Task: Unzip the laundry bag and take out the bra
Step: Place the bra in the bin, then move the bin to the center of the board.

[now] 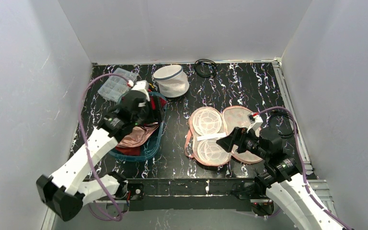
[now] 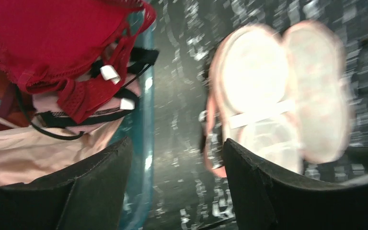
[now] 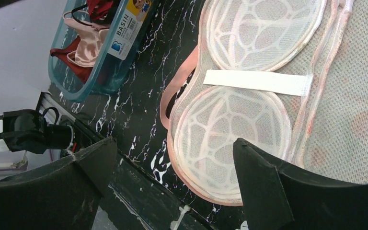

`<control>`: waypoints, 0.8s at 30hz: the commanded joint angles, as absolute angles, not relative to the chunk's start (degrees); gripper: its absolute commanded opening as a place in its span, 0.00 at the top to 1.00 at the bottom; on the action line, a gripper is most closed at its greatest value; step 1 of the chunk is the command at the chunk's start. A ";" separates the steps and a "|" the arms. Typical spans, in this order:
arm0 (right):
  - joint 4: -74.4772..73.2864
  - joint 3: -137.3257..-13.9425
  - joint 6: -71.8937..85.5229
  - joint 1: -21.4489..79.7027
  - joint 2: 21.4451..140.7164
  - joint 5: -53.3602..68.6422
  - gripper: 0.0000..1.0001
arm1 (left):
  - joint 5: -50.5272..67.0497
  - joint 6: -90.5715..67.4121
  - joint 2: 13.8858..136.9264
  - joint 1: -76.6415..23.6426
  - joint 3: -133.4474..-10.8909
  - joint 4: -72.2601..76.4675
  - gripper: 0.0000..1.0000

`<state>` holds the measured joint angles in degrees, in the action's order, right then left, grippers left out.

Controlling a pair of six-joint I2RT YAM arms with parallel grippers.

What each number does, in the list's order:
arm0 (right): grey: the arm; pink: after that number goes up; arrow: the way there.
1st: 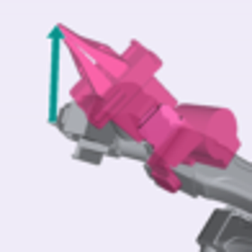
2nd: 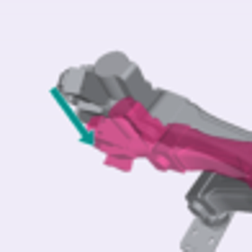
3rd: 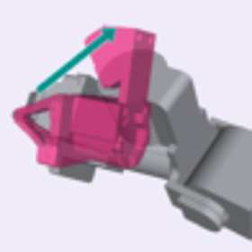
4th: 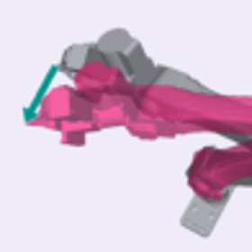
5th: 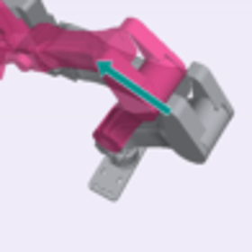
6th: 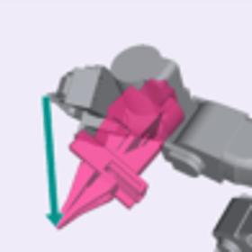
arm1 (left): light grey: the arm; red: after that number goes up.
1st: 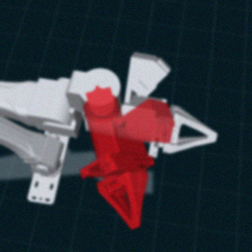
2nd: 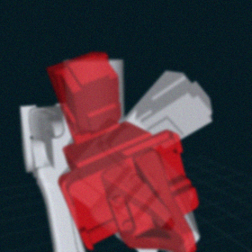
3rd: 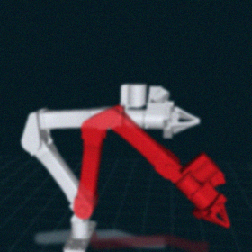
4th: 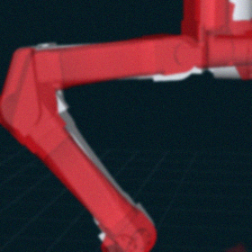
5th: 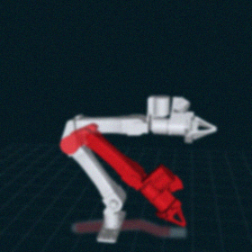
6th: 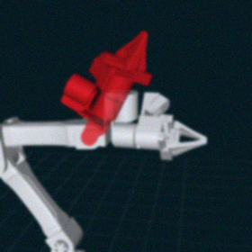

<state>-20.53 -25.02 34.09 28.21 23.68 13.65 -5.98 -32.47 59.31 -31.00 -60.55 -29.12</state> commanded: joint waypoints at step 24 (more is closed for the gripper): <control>-20.46 -26.69 33.66 28.39 22.03 13.36 0.01 | -32.92 -30.86 84.67 -38.81 -58.87 -43.07 0.56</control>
<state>-21.34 -25.02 33.89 28.21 22.46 13.61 -28.58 -28.82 85.93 -41.10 -61.01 -40.73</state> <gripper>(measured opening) 0.984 0.458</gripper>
